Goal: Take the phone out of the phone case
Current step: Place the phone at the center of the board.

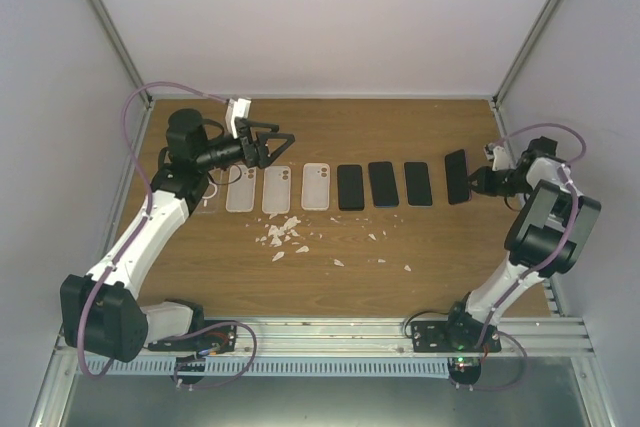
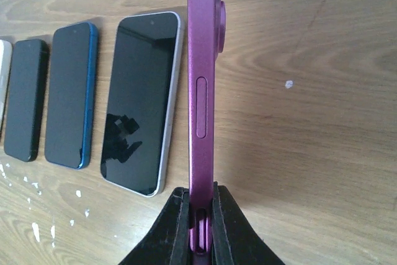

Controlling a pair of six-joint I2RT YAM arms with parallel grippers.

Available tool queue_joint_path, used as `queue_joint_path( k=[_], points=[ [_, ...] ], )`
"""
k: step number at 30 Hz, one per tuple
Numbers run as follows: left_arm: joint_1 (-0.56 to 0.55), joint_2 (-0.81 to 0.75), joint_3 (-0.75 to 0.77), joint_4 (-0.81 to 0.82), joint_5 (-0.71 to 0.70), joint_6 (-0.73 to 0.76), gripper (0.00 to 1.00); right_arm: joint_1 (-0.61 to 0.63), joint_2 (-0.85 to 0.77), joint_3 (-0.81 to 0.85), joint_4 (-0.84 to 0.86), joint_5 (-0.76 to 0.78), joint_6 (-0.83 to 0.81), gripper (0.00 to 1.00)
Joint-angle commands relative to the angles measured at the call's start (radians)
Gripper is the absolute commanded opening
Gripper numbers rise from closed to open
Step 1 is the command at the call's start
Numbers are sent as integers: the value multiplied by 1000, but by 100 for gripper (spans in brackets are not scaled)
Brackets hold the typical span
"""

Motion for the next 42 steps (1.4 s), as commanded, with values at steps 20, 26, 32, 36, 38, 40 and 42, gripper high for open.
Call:
queue_joint_path(
  k=[20,26,32,36,38,40,42],
  points=[
    [46,1,-56,127,23,-109,99,-7,257,196,-143,-150,-48,1],
    [47,4,-60,132,24,-113,99,-6,310,232,-229,-156,-79,0],
    [51,1,-70,140,23,-118,99,-6,317,259,-232,-116,-68,1],
    [54,0,-68,136,24,-118,99,-7,313,259,-219,-102,-55,8],
    [55,-2,-69,136,23,-118,99,-7,306,259,-211,-92,-52,13],
    [57,-2,-71,136,21,-117,99,-6,296,260,-203,-79,-48,18],
    [59,-3,-73,134,18,-117,99,-6,283,260,-195,-66,-42,26]
  ],
)
